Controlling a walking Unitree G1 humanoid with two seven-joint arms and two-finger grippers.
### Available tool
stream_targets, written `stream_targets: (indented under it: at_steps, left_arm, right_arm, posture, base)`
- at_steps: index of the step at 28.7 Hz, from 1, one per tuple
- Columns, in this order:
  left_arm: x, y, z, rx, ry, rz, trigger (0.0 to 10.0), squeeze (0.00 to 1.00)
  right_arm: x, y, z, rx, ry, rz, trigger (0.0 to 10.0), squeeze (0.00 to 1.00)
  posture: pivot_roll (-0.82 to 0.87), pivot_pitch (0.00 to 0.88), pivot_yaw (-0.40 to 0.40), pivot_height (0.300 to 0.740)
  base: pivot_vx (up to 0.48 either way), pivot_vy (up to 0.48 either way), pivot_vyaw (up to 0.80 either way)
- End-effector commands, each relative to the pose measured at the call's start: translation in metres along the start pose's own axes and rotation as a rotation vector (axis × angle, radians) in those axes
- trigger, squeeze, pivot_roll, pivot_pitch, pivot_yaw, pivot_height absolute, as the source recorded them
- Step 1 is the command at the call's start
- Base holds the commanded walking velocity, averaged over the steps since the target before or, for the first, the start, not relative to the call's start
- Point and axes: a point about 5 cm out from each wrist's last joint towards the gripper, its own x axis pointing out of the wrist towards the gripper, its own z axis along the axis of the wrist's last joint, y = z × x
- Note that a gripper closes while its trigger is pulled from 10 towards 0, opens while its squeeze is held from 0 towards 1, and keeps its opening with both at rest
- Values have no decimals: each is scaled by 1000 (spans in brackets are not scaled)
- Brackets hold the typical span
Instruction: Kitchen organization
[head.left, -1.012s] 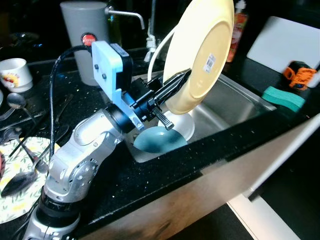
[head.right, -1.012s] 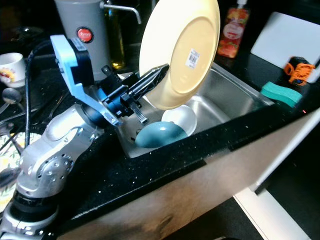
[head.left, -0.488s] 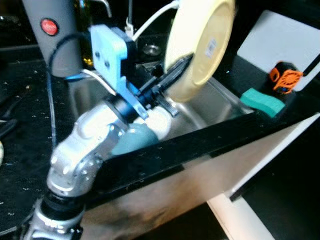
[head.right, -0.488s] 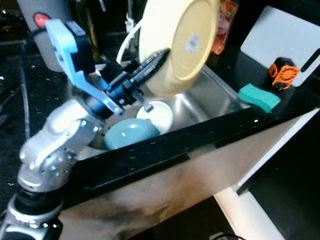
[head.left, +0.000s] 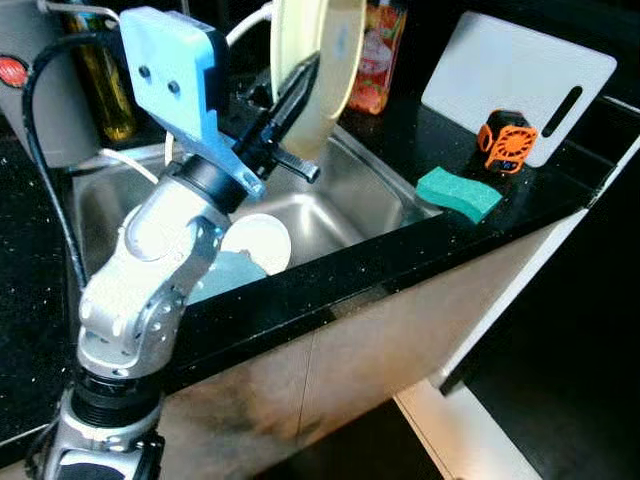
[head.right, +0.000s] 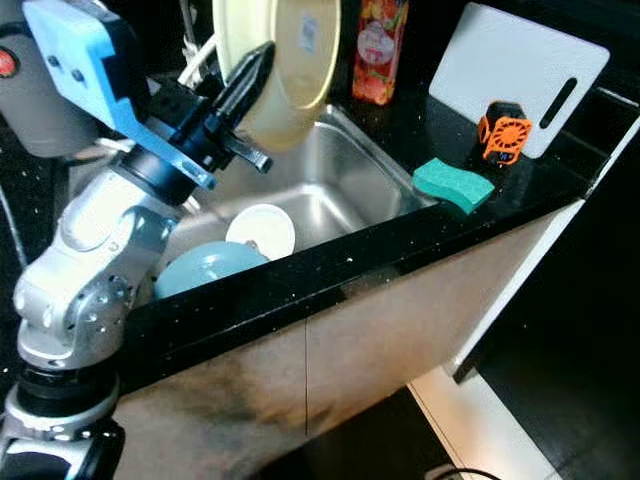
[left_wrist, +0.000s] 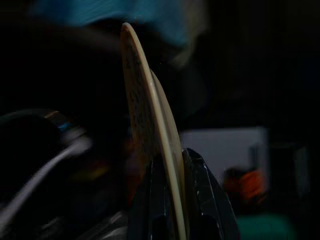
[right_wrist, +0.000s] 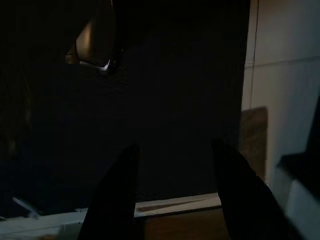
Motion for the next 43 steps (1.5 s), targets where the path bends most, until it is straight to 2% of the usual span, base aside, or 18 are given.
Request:
stream_targets:
  at_steps: [1, 4, 5, 9, 10, 11, 16, 17, 18, 20, 25, 27, 32, 35, 36, 38, 43]
  left_arm:
    - [-3, 11, -6, 48, 66, 45, 10000, 0]
    - [-3, 13, -9, 76, 126, -5, 10000, 0]
    - [-4, 12, -9, 120, 151, -49, 10000, 0]
    - [-9, 12, -8, 177, 210, -132, 10000, 0]
    - [-17, 9, -10, 224, 288, -240, 10000, 0]
    - [-20, 8, -11, 262, 313, -275, 10000, 0]
    - [-28, 8, -14, 290, 379, -367, 10000, 0]
    - [-33, 13, -19, 350, 447, -429, 10000, 0]
    - [-34, 17, -20, 375, 469, -437, 10000, 0]
    - [-32, 20, -20, 390, 475, -434, 10000, 0]
    - [-29, 40, -19, 535, 535, -459, 10000, 0]
    - [-25, 47, -18, 564, 531, -478, 10000, 0]
    - [-21, 51, -20, 546, 514, -518, 10000, 0]
    - [-18, 58, -37, 492, 526, -671, 10000, 0]
    - [-18, 58, -37, 492, 526, -671, 10000, 0]
    - [-15, 64, -54, 439, 560, -747, 10000, 0]
    - [-14, 75, -80, 438, 663, -844, 10000, 0]
  right_arm:
    - [0, 1, 0, -7, -1, 5, 10000, 0]
    - [0, 0, 0, 11, -2, -11, 10000, 0]
    - [0, -1, 1, 2, -1, -12, 10000, 0]
    - [0, 0, 0, -9, 4, -12, 10000, 0]
    - [0, 0, -2, -11, 10, -14, 10000, 0]
    - [0, 0, -2, -12, 12, -13, 10000, 0]
    - [0, 1, -4, -13, 15, -12, 10000, 0]
    - [0, 2, -4, -11, 15, -10, 10000, 0]
    - [0, 2, -5, -11, 15, -8, 10000, 0]
    - [0, 2, -5, -10, 15, -7, 10000, 0]
    - [0, 3, -6, -12, 19, -2, 10000, 0]
    - [0, 3, -7, -16, 23, -2, 10000, 0]
    - [0, 3, -7, -17, 25, -2, 10000, 0]
    - [-1, 3, -10, -15, 26, -5, 10000, 0]
    - [-1, 3, -10, -15, 26, -5, 10000, 0]
    - [-1, 3, -12, -14, 27, -7, 10000, 0]
    - [-2, 2, -15, -12, 28, -9, 10000, 0]
  posture:
    - [55, 29, -52, 740]
    - [61, 53, -58, 740]
    - [65, 60, -59, 740]
    - [64, 48, -59, 740]
    - [66, 50, -59, 740]
    - [67, 46, -59, 740]
    - [61, 38, -51, 740]
    - [60, 37, -50, 740]
    - [58, 41, -47, 740]
    - [58, 41, -47, 740]
    - [61, 48, -48, 740]
    - [59, 55, -48, 740]
    - [58, 57, -47, 740]
    - [49, 79, -40, 740]
    - [49, 79, -40, 740]
    - [37, 95, -39, 740]
    - [24, 112, -37, 740]
  base:
    - [0, 0, 763]
    - [0, 0, 0]
    - [0, 0, 0]
    - [0, 0, 0]
    - [0, 0, 0]
    - [0, 0, 0]
    - [0, 0, 0]
    - [0, 0, 0]
    - [0, 0, 0]
    - [0, 0, 0]
    - [0, 0, 0]
    - [0, 0, 0]
    - [0, 0, 0]
    - [0, 0, 0]
    - [0, 0, 0]
    - [0, 0, 0]
    - [0, 0, 0]
